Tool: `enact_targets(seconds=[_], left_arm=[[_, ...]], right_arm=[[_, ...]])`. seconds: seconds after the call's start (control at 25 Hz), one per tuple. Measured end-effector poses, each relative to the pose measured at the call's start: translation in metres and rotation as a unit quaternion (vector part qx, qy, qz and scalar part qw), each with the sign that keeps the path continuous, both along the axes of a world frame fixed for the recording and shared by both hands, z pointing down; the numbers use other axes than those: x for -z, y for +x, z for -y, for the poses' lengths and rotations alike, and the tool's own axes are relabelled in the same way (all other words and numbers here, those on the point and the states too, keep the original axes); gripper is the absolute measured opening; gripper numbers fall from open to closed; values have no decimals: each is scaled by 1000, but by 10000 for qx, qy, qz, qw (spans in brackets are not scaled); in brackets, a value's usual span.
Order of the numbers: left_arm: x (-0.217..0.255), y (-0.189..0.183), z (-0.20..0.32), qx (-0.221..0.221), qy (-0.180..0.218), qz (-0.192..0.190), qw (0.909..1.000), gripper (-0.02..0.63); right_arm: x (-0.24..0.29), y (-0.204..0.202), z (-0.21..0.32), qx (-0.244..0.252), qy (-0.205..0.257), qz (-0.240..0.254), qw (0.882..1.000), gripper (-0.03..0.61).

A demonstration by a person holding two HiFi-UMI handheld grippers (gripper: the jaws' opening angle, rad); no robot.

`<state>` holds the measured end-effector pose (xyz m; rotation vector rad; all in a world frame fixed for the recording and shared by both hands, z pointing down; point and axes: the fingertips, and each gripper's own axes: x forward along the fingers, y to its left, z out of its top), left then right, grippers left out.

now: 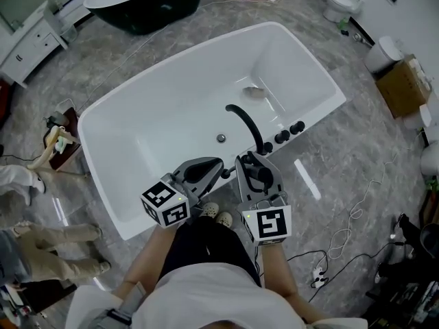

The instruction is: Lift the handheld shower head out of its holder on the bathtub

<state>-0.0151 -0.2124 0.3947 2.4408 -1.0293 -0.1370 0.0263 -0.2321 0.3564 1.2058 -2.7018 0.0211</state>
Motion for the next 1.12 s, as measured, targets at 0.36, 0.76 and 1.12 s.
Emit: enact_targets(seconds=[0.36, 0.76, 1.12], left_arm=[[23, 34, 7, -590, 280, -58, 9978, 20], [35, 85, 9, -1397, 480, -125, 9889, 20], [40, 141, -6, -2165, 525, -195, 9747, 20]], right_arm=[[30, 33, 3, -462, 310, 24, 9984, 101], [47, 97, 1, -1386, 542, -12, 9889, 101], [54, 172, -19, -2336, 604, -111, 9704, 101]])
